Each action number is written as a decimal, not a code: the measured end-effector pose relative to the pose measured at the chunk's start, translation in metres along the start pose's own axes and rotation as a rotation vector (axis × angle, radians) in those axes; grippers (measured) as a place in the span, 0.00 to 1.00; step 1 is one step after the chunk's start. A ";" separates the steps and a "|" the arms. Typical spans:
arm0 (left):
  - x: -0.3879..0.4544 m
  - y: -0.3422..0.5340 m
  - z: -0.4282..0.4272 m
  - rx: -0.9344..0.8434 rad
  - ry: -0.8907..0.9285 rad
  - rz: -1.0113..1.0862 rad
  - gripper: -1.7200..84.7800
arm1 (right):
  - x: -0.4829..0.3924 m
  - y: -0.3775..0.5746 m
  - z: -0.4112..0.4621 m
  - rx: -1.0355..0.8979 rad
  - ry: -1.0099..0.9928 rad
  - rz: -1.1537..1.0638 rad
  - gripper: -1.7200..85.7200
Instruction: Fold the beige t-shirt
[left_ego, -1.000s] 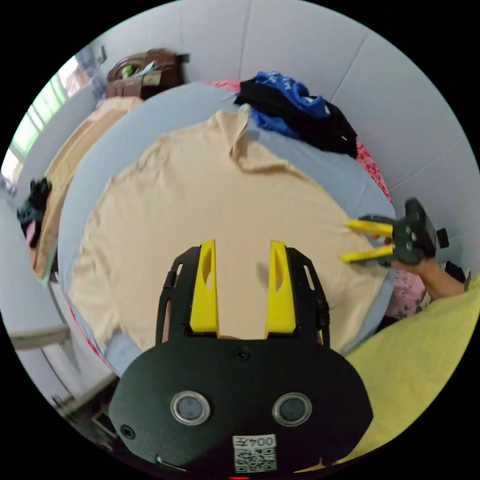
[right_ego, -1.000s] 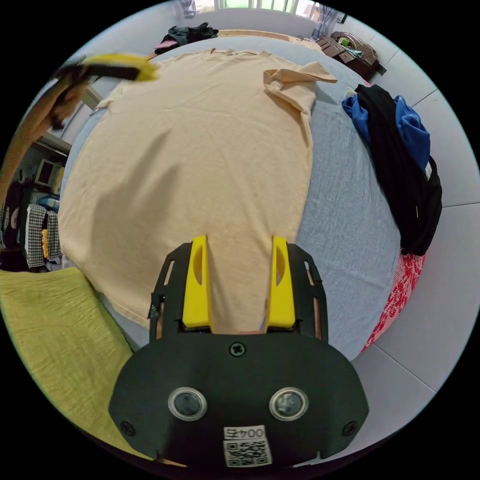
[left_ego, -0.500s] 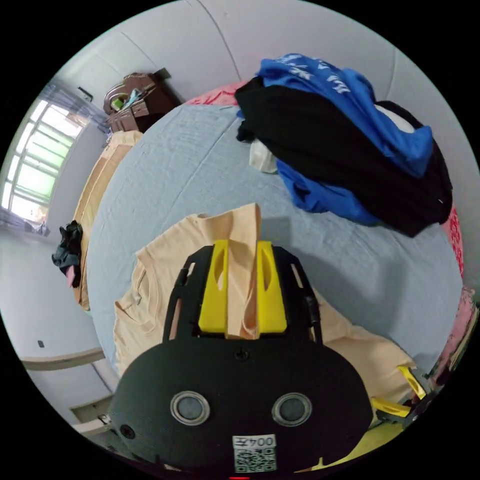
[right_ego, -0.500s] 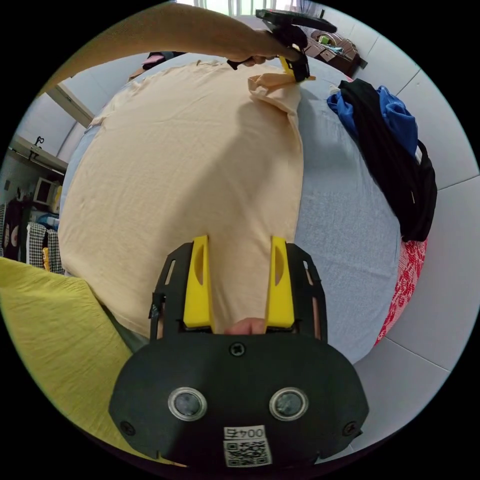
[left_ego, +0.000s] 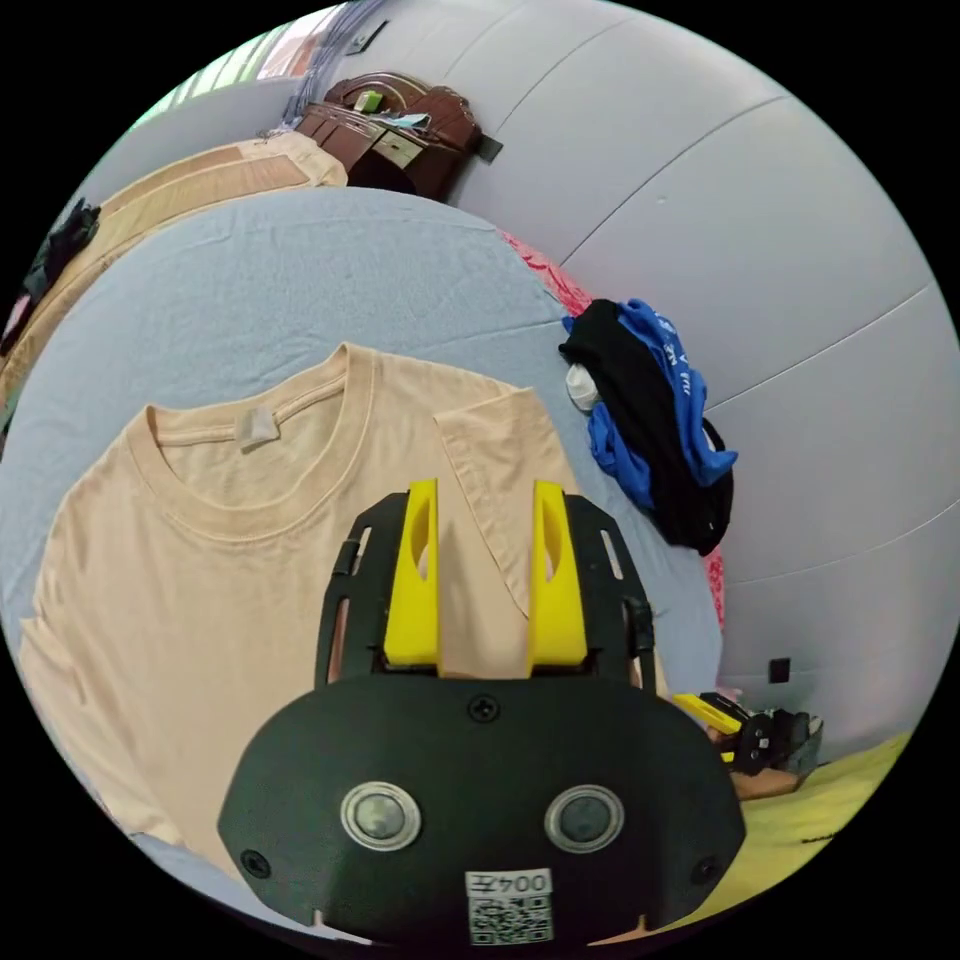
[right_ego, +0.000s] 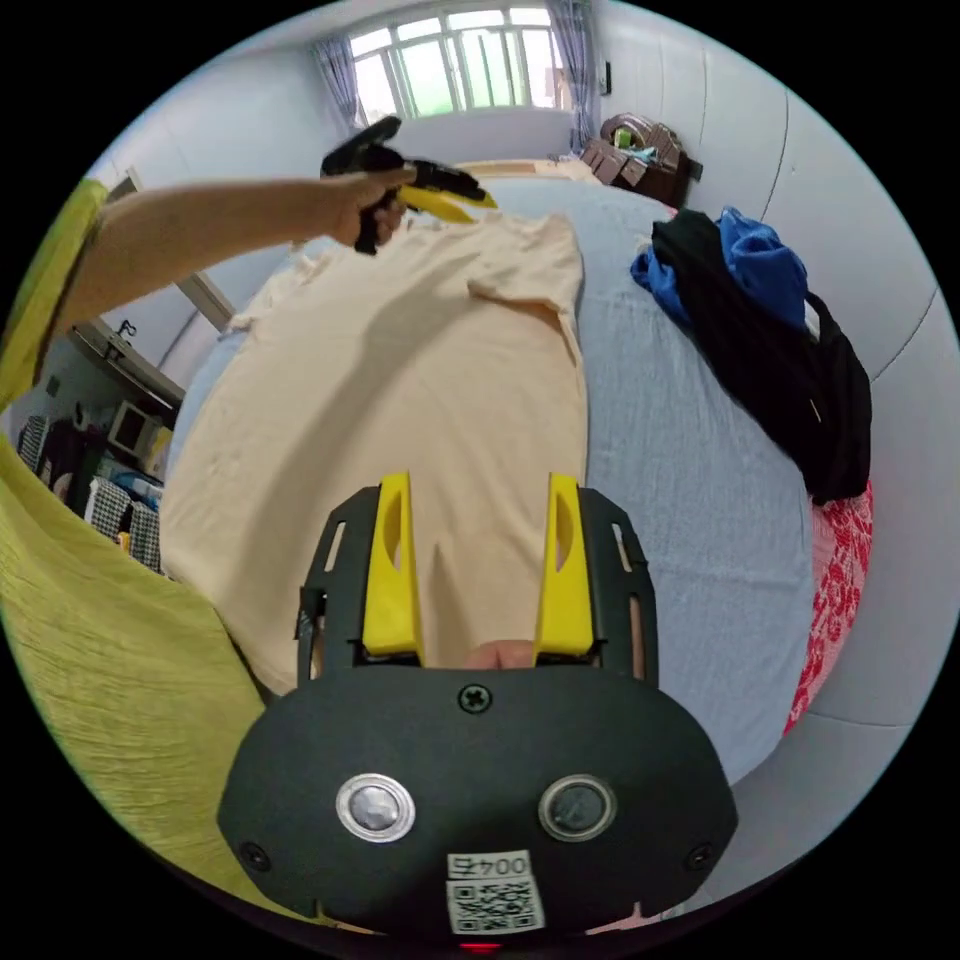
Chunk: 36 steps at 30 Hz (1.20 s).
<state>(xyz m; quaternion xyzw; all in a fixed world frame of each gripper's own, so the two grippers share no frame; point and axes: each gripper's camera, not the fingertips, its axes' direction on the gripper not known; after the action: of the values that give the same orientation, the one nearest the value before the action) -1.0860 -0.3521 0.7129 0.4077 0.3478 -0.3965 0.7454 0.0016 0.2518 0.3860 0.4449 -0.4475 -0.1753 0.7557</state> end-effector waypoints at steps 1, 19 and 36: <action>-0.007 -0.001 0.000 0.006 0.014 -0.006 0.18 | 0.002 -0.009 -0.003 0.035 -0.013 -0.014 0.23; -0.096 -0.068 0.042 -0.021 0.070 0.139 0.20 | -0.038 -0.166 0.104 -0.004 0.248 -0.512 0.16; -0.116 -0.104 0.076 -0.089 0.077 0.290 0.19 | -0.008 -0.165 0.097 0.010 0.177 -0.403 0.04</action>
<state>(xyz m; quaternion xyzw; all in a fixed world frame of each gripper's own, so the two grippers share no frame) -1.2136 -0.4206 0.8089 0.4352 0.3309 -0.2529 0.7982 -0.0608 0.1173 0.2645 0.5427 -0.2821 -0.2810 0.7395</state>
